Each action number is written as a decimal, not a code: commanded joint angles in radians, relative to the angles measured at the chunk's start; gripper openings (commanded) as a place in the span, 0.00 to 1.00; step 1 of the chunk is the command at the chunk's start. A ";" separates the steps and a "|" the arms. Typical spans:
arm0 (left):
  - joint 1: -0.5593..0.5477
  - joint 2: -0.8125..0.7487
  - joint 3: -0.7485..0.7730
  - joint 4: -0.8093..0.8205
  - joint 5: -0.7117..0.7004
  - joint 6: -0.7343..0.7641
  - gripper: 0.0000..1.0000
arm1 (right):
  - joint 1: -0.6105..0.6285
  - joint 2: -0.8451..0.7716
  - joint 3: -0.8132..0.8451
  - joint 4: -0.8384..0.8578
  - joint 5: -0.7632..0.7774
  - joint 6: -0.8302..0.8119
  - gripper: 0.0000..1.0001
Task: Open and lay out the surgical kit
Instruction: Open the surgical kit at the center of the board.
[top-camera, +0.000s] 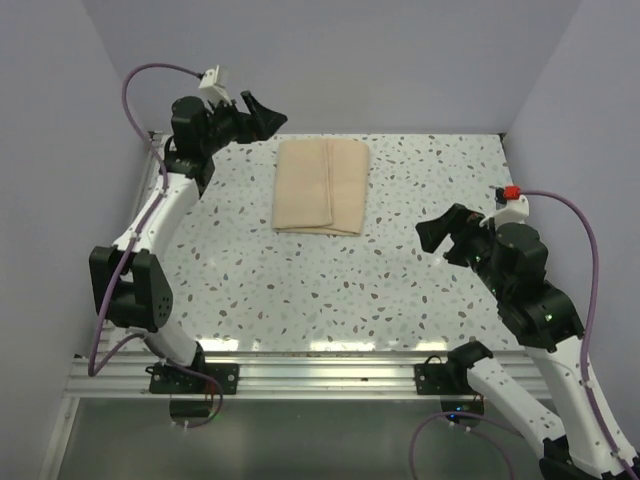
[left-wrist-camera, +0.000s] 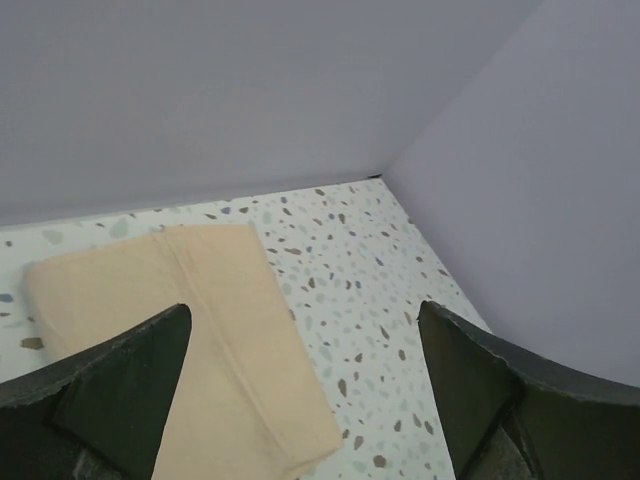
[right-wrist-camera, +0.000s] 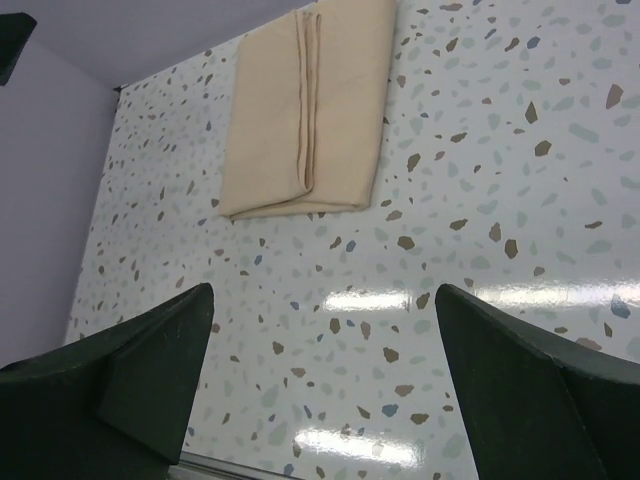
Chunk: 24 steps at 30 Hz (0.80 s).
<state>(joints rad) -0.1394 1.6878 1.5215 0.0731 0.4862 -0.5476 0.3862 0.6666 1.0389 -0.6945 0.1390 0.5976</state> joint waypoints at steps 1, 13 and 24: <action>-0.020 -0.146 -0.238 0.515 0.082 -0.213 1.00 | 0.000 -0.031 0.017 -0.033 -0.003 -0.028 0.97; -0.320 0.304 0.283 -0.444 -0.358 0.016 0.98 | 0.000 -0.094 0.024 -0.131 0.093 -0.071 0.98; -0.542 0.653 0.678 -0.809 -1.009 0.161 0.77 | 0.002 -0.028 0.039 -0.148 0.113 -0.073 0.98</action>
<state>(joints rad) -0.6933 2.3173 2.1429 -0.5804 -0.2928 -0.4412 0.3859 0.6384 1.0546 -0.8436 0.2264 0.5354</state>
